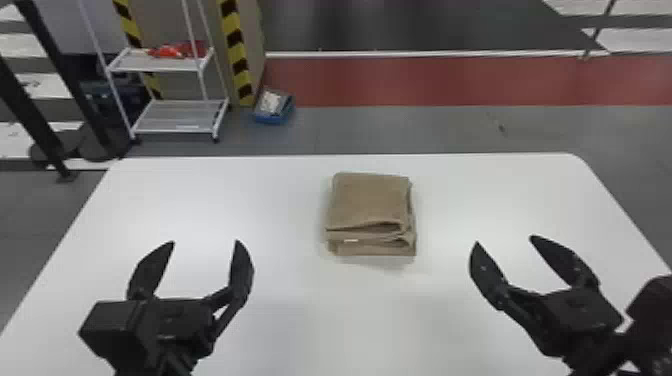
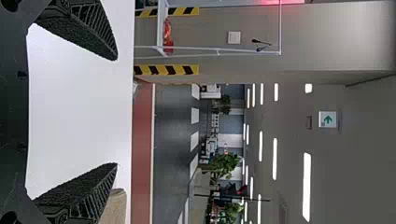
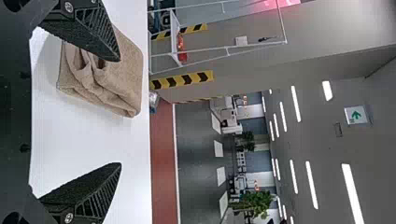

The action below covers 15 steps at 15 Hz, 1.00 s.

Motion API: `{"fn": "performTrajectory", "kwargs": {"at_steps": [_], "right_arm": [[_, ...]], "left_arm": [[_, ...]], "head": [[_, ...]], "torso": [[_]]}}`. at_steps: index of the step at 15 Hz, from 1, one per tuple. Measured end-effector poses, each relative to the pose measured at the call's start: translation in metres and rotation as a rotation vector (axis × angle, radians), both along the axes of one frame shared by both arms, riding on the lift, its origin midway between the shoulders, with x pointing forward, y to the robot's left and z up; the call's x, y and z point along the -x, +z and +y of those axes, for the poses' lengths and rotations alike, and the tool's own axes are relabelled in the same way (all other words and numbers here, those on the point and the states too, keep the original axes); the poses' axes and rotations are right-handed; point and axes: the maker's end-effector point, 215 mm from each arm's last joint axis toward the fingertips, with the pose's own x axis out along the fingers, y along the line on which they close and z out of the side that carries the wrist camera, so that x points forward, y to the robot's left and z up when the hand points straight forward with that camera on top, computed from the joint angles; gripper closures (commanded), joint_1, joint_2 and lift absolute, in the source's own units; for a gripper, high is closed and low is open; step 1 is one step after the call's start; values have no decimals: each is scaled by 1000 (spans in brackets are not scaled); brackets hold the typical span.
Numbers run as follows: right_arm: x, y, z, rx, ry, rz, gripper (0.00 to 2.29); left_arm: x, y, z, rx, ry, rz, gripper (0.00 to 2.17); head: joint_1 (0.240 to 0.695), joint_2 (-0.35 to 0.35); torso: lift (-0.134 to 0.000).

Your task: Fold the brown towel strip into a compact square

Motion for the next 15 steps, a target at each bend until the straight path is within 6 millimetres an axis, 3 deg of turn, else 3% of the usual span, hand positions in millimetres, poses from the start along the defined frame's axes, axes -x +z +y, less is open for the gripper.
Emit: {"fn": "performTrajectory", "kwargs": {"at_steps": [15], "right_arm": [[2,5,2,-1,8,-7,87]], "left_arm": [[1,1,-2,3,-4,-1,66]], "head": [[695,28]], "torso": [[-108]]}}
